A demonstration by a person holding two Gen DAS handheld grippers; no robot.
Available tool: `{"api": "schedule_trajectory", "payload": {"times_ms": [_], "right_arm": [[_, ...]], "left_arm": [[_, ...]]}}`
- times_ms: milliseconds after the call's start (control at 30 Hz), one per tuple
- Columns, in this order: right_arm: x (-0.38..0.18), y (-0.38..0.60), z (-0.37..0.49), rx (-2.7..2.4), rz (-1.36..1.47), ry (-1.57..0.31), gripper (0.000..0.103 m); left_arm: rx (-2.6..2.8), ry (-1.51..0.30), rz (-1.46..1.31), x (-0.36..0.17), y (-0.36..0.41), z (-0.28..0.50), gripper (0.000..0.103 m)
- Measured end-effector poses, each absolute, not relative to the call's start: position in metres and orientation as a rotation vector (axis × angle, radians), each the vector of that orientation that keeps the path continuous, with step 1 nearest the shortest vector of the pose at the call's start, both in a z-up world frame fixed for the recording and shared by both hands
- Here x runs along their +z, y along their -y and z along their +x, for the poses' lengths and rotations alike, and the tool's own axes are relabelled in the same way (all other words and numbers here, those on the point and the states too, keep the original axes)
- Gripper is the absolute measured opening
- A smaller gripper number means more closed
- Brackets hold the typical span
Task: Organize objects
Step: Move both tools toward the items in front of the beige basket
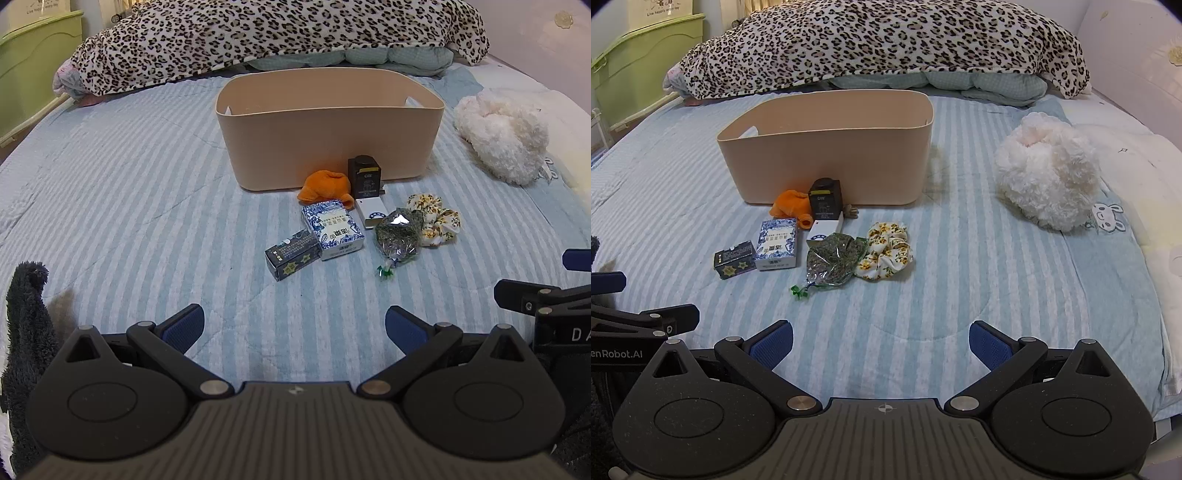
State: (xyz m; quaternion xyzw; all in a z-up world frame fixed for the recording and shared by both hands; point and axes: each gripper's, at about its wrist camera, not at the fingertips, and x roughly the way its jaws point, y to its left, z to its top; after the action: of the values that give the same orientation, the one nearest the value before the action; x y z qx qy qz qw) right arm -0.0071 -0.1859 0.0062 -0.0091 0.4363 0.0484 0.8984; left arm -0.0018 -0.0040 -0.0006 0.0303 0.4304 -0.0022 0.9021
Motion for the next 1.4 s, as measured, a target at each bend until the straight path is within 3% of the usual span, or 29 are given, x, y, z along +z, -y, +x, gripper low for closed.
{"api": "schedule_trajectory", "payload": {"times_ms": [1400], "right_arm": [[0.0021, 0.1944, -0.0025, 0.045, -0.023, -0.92, 0.103]], "left_arm": [[-0.021, -0.893, 0.063, -0.0044, 0.0001, 0.0012, 0.103]]}}
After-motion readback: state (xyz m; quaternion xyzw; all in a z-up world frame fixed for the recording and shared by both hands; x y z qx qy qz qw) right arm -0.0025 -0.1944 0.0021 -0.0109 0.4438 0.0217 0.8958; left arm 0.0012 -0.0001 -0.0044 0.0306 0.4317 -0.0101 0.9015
